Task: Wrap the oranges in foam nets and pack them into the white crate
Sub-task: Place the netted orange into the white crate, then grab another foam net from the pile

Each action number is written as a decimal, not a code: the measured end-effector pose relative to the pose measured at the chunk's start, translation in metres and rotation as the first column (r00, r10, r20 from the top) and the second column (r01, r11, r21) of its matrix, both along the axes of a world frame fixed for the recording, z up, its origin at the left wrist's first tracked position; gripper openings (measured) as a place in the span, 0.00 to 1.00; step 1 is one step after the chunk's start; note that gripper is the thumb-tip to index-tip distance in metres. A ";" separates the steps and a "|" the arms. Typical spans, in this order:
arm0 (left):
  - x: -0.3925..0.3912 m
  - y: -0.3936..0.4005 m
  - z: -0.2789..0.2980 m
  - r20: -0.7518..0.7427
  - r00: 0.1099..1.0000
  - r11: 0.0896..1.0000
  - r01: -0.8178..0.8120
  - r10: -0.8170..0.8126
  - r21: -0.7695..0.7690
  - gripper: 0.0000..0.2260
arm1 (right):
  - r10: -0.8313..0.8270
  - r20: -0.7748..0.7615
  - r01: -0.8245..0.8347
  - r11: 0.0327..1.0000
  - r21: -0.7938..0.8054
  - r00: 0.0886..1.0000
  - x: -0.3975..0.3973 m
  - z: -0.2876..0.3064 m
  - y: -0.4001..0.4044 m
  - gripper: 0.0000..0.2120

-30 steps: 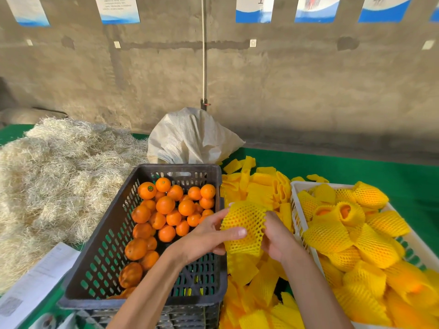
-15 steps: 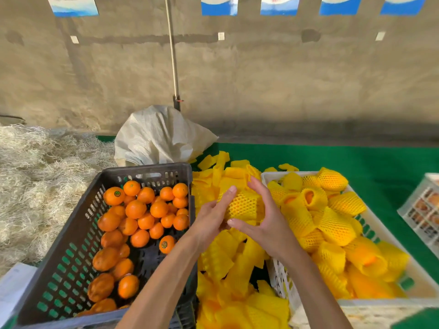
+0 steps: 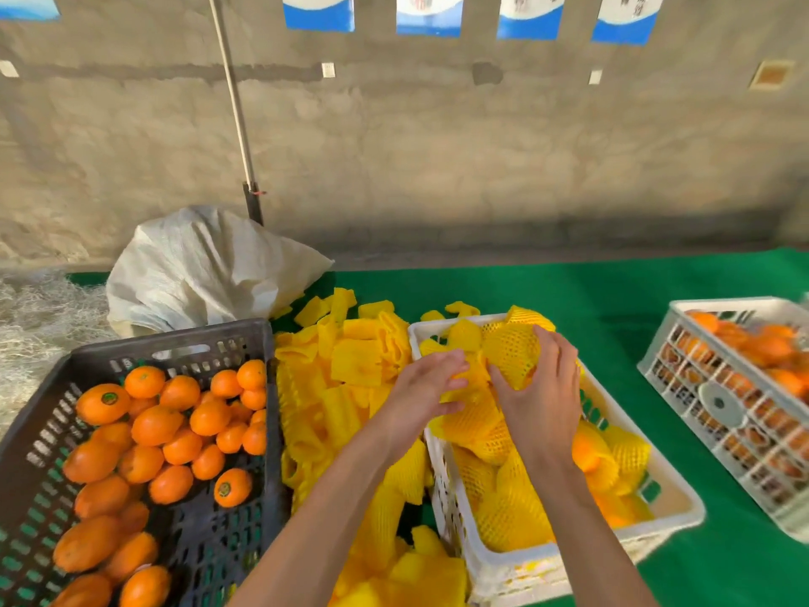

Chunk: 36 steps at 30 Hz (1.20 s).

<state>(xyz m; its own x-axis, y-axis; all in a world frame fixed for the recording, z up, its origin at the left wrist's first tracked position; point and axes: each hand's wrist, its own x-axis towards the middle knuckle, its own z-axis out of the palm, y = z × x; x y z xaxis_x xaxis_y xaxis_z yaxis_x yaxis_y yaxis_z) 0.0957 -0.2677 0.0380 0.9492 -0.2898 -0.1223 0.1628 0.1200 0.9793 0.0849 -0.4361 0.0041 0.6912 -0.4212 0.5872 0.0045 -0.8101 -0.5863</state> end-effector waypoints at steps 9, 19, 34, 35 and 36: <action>0.014 0.007 -0.004 0.098 0.957 0.950 -0.251 0.272 -0.187 0.13 | 0.053 -0.161 -0.092 0.964 -0.249 0.986 0.018 -0.021 0.002 0.27; 0.000 0.129 -0.039 0.311 0.827 0.847 -0.521 0.469 0.108 0.10 | 0.571 -0.532 -0.639 0.766 0.070 0.625 -0.008 -0.072 0.109 0.16; -0.044 0.216 -0.078 0.379 0.747 0.732 -0.645 0.546 0.217 0.08 | 0.374 -0.886 -0.468 0.857 0.217 0.275 -0.008 -0.153 0.138 0.23; -0.047 0.218 -0.076 0.380 0.748 0.733 -0.644 0.545 0.217 0.08 | 0.360 -0.860 -0.485 0.860 0.157 0.361 -0.010 -0.146 0.141 0.17; -0.049 0.220 -0.074 0.383 0.748 0.734 -0.644 0.542 0.217 0.08 | 0.358 -0.820 -0.488 0.866 0.112 0.447 -0.011 -0.135 0.143 0.13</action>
<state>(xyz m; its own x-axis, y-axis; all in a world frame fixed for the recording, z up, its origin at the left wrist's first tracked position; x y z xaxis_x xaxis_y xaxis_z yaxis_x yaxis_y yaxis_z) 0.0463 -0.0481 -0.0360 0.9162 0.3522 0.1911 -0.1156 -0.2243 0.9676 0.0740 -0.2930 -0.1309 0.9548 0.0880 -0.2840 -0.0427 -0.9047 -0.4240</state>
